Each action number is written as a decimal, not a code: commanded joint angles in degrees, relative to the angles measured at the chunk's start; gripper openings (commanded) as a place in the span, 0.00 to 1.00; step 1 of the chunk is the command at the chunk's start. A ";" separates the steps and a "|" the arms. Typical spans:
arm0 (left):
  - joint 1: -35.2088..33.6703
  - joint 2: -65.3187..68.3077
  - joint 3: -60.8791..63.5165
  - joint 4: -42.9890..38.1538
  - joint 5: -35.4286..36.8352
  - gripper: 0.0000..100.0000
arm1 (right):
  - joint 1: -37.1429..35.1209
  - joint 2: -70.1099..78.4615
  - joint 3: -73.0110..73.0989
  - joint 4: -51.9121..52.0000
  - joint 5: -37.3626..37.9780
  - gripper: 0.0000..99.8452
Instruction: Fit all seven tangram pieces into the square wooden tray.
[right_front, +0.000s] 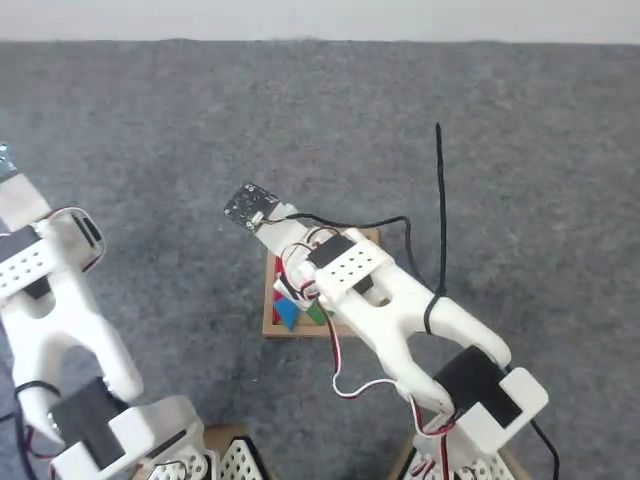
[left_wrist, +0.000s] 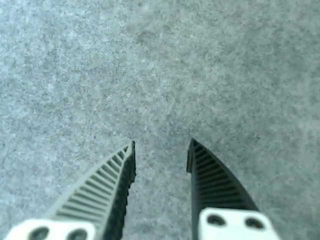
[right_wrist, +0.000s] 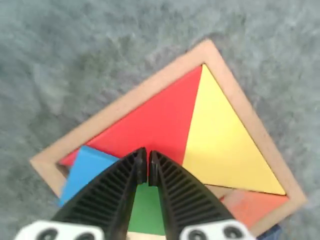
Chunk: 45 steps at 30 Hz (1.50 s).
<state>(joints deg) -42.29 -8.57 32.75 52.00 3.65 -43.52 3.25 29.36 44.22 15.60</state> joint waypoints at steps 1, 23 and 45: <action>0.09 -1.67 -2.59 0.62 -0.09 0.17 | 1.01 -0.92 -0.18 -1.01 -0.26 0.01; 0.00 -1.67 -2.95 1.49 -0.09 0.17 | -0.22 -4.26 3.25 2.15 -0.70 0.01; 0.00 -1.67 -2.95 1.58 -0.09 0.17 | -4.70 -20.26 15.30 3.21 -5.71 0.01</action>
<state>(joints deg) -42.29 -8.57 32.75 53.14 3.65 -45.10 -12.22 44.48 46.95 11.30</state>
